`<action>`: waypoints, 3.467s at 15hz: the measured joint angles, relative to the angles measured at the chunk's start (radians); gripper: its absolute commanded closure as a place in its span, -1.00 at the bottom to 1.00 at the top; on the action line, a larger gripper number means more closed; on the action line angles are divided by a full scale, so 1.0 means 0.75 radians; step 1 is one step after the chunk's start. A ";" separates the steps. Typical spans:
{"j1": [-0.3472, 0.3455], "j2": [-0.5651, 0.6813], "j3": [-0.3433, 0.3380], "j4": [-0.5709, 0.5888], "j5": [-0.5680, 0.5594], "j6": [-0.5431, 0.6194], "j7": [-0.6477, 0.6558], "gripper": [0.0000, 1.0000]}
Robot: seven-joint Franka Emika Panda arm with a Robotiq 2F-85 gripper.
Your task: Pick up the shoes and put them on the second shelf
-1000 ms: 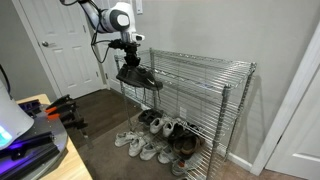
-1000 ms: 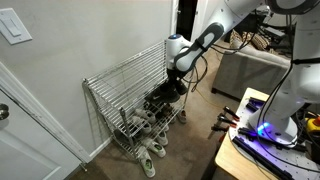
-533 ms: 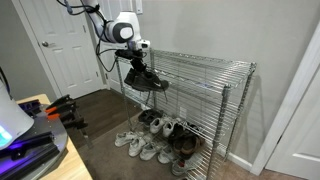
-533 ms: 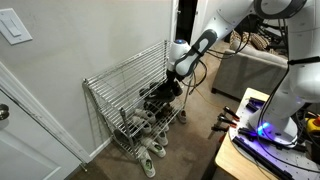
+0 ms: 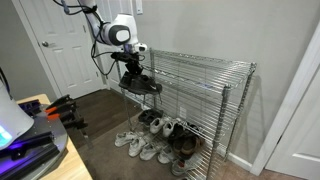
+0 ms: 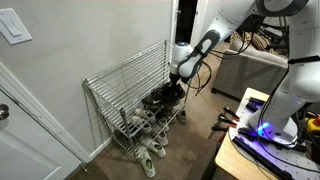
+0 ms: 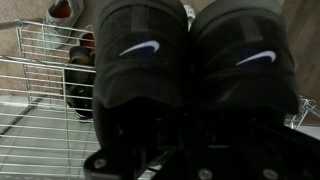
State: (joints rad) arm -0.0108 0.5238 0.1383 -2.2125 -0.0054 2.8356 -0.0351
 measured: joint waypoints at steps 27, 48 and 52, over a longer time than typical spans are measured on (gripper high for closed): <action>-0.038 0.030 -0.099 -0.091 -0.029 0.253 -0.053 0.89; 0.039 0.481 -0.122 0.016 0.008 0.832 0.142 0.89; 0.042 0.517 -0.094 0.134 0.018 0.821 0.160 0.89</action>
State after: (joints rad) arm 0.0208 0.9113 0.0677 -2.1124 0.0081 3.4511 0.0848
